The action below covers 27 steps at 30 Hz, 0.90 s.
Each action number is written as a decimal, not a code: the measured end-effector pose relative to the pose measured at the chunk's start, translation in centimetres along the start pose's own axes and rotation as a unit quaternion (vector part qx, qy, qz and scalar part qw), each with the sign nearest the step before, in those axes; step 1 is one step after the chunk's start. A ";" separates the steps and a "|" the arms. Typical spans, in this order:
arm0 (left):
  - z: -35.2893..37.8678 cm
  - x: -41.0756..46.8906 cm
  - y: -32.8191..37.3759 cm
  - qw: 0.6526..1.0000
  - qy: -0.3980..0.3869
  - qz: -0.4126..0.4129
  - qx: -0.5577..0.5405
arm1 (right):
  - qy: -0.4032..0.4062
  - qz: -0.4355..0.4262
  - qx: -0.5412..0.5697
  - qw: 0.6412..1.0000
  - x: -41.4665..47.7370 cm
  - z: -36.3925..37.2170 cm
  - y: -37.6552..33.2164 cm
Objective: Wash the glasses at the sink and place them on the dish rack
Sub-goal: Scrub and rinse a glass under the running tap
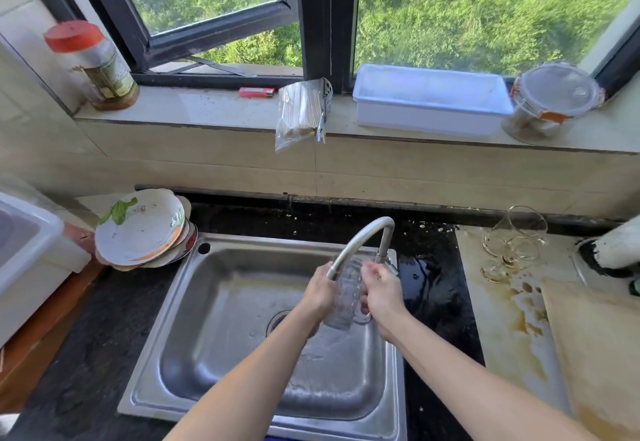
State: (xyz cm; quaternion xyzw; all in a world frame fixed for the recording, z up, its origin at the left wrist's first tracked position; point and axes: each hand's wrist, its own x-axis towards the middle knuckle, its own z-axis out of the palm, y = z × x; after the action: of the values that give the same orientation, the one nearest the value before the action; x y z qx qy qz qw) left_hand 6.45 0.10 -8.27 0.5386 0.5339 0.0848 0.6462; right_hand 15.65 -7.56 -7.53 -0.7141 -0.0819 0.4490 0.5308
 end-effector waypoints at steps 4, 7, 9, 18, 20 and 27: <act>-0.9 0.5 -0.1 0.996 0.009 -0.049 -0.080 | -0.087 0.029 -0.010 0.996 -0.7 -0.1 0.2; -1.7 0.9 -0.8 0.994 0.006 -0.042 -0.097 | -0.031 0.067 0.054 0.996 0.8 0.0 -0.4; -2.2 0.4 -0.5 0.997 0.008 -0.023 -0.077 | 0.010 0.074 0.053 0.996 1.3 0.3 -0.2; -1.9 -0.6 -2.1 0.982 0.122 0.035 -0.139 | 0.032 -0.021 -0.140 0.989 0.7 2.2 2.4; -2.1 -1.0 -2.4 0.984 0.121 0.042 -0.125 | -0.015 0.100 -0.027 0.995 1.9 1.9 1.6; -4.6 -1.7 -2.2 0.946 -0.062 -0.143 -0.285 | -0.019 -0.058 -0.099 0.993 1.5 1.1 1.4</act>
State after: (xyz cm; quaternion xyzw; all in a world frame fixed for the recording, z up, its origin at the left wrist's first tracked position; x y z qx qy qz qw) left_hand 1.14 0.83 -8.32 0.2541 0.5173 0.1070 0.8101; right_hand 15.18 -6.52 -9.57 -0.7484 -0.1773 0.4210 0.4809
